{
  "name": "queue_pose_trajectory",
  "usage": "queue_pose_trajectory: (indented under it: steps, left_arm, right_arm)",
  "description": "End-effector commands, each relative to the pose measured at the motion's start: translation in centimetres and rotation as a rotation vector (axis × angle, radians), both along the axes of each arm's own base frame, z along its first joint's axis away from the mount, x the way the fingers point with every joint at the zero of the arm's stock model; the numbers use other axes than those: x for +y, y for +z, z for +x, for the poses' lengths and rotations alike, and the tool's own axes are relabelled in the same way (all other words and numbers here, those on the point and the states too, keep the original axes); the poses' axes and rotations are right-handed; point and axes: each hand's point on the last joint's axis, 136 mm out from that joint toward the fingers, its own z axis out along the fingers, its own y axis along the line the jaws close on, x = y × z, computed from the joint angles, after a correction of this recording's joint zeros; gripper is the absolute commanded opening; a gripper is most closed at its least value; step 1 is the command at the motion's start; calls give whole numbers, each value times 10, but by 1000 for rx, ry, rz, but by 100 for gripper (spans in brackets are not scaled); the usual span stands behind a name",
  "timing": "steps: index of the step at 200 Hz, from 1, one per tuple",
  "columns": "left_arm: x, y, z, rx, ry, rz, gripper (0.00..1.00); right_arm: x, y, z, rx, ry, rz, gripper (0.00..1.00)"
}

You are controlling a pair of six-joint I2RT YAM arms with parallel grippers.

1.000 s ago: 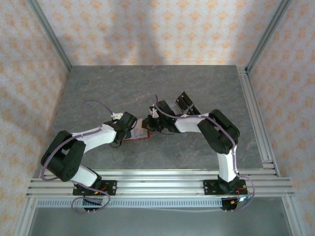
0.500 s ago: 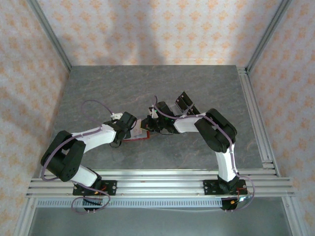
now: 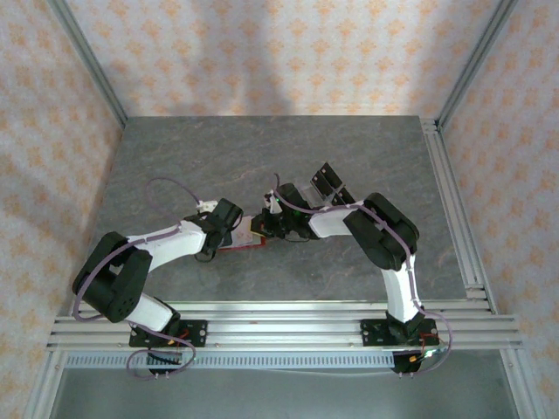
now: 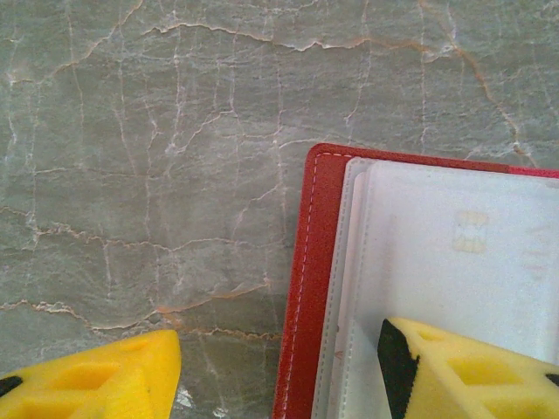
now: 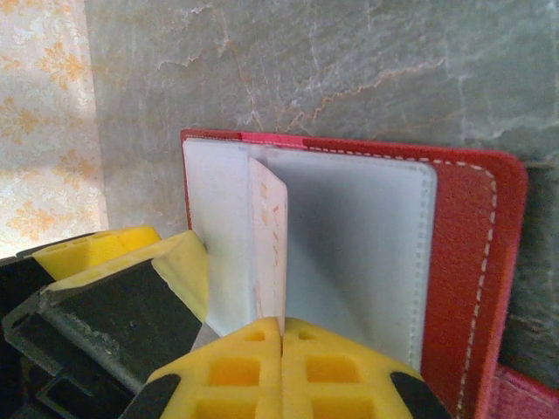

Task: Put the credit cards into the card holder
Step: Insert the credit card into the card slot.

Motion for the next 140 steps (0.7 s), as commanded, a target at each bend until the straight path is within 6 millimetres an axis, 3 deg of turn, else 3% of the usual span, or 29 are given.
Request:
queue_pose_trajectory:
  steps: [1, 101, 140]
  left_arm:
    - [13, -5, -12, 34, 24, 47, 63]
    - [12, -8, -12, 43, 22, 46, 63]
    - [12, -9, -12, 45, 22, 43, 63]
  right_arm:
    - [-3, -10, -8, 12, 13, -15, 0]
    - [9, -13, 0, 15, 43, -25, 0]
    - [5, -13, 10, -1, 30, -43, 0]
